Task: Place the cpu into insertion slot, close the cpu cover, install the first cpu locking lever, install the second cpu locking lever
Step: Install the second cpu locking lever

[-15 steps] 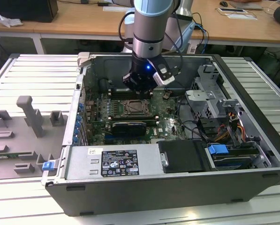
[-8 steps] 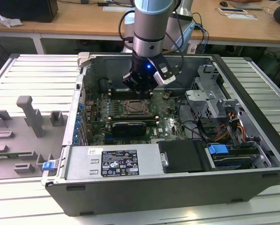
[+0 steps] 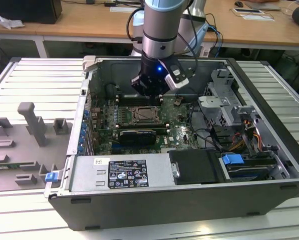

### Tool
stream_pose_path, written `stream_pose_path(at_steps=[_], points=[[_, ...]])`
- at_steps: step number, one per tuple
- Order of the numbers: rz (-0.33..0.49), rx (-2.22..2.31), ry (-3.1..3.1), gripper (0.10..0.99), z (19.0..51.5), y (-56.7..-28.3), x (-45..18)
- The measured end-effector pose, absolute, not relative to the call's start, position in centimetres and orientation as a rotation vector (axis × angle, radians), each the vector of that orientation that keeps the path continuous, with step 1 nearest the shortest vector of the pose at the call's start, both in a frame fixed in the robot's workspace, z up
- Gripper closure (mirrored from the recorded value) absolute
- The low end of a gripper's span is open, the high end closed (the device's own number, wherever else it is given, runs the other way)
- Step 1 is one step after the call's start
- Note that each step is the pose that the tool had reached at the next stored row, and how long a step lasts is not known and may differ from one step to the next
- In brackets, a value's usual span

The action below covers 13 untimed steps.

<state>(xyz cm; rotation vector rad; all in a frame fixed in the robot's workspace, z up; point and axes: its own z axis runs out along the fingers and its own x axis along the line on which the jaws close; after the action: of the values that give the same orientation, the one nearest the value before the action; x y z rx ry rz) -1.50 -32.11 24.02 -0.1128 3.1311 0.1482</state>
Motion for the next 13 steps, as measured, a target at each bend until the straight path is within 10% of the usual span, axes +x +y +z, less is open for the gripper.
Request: stream_pose_path(at_steps=[13], points=[[0.148, -0.112, 3.134, 0.98, 24.2, -34.9, -1.5]])
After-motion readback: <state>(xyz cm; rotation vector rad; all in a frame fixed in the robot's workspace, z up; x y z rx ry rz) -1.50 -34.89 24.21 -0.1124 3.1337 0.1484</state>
